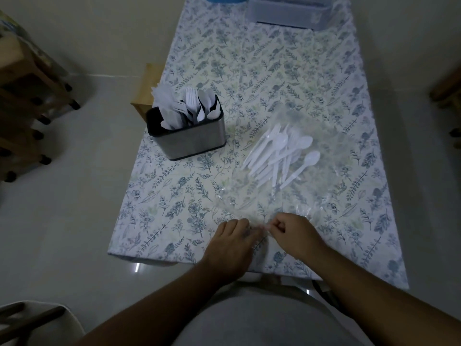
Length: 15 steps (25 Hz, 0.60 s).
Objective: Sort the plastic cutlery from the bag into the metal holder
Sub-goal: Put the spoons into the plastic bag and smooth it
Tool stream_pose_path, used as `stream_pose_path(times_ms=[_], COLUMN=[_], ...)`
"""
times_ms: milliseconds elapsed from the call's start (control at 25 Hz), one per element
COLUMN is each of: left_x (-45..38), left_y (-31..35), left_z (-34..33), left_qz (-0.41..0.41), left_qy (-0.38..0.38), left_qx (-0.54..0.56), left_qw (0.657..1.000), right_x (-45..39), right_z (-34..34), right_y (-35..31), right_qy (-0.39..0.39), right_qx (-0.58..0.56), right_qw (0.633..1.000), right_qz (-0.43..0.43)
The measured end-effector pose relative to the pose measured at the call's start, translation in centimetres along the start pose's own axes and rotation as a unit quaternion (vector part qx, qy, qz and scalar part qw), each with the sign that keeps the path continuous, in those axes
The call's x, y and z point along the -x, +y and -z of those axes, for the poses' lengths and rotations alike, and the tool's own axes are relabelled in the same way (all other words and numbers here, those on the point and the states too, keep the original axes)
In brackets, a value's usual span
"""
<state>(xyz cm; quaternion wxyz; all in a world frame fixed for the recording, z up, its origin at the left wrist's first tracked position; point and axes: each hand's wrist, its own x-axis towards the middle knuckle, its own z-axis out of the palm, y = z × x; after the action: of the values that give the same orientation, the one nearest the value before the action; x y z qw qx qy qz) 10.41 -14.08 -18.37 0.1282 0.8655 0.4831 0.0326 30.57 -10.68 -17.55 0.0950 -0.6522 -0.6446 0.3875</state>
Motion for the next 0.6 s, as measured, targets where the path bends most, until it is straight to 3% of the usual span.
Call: stream_pose_path(times_ms=[320, 480, 600], left_x=[-0.6, -0.8, -1.0], left_y=[0.4, 0.6, 0.8], left_z=[-0.4, 0.3, 0.7], left_qz=[-0.034, -0.017, -0.018], left_qy=[-0.036, -0.049, -0.063], left_qx=[0.03, 0.012, -0.003], left_qw=[0.998, 0.999, 0.998], right_x=[-0.7, -0.6, 0.9], right_z=[0.8, 1.7, 1.6], right_y=[-0.4, -0.3, -0.8], right_qy=[-0.068, 0.107, 0.047], right_qx=[0.115, -0.006, 0.026], right_qw=[0.986, 0.994, 0.996], right_qz=[0.097, 0.022, 0.067])
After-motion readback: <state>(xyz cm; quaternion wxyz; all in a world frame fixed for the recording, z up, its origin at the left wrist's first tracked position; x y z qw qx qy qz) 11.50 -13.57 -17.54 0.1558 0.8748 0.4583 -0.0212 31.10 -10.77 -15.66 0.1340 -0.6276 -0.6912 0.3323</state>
